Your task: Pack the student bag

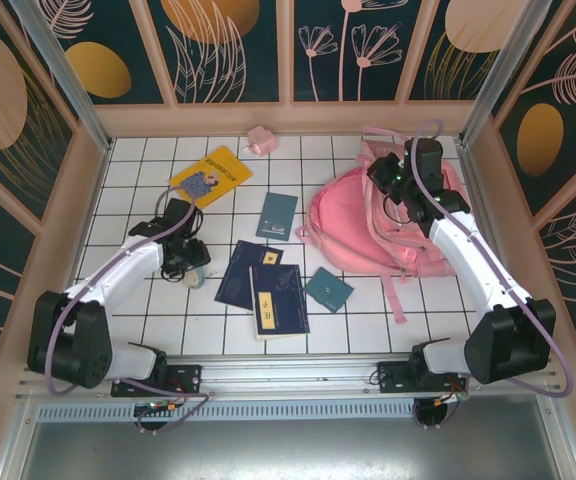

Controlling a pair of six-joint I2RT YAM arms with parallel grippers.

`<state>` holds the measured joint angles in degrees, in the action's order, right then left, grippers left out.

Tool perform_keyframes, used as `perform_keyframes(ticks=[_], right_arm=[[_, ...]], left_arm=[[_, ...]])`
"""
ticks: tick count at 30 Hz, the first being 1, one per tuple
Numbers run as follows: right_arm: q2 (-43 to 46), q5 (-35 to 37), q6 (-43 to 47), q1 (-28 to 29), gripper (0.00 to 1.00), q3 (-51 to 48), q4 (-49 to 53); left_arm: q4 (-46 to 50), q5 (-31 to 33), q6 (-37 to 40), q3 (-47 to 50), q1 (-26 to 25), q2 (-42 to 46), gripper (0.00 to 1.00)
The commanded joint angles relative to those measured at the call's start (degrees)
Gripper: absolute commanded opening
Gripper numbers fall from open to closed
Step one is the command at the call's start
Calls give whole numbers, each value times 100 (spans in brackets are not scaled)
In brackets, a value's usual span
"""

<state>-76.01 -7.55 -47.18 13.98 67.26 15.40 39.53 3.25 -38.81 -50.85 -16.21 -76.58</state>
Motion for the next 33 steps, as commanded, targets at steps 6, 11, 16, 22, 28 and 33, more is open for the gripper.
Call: perform_keyframes(ticks=[6, 11, 16, 22, 28, 33], right_arm=[[401, 61, 245, -4, 0, 554, 291], [506, 43, 297, -9, 0, 645, 435], [543, 44, 296, -2, 0, 727, 515], [509, 8, 258, -8, 0, 879, 578], [462, -177, 153, -9, 0, 1019, 629], [433, -316, 224, -18, 0, 1376, 842]], left_arm=[[-553, -1473, 446, -641, -36, 755, 36], [-1524, -2775, 292, -570, -33, 731, 36], [-2572, -3485, -222, -522, -169, 440, 33], [-3495, -3469, -816, -797, -976, -273, 34], [-4597, -3500, -1503, -1547, -1823, -1516, 35], [-5239, -3771, -1986, -2800, -2142, -2981, 35]])
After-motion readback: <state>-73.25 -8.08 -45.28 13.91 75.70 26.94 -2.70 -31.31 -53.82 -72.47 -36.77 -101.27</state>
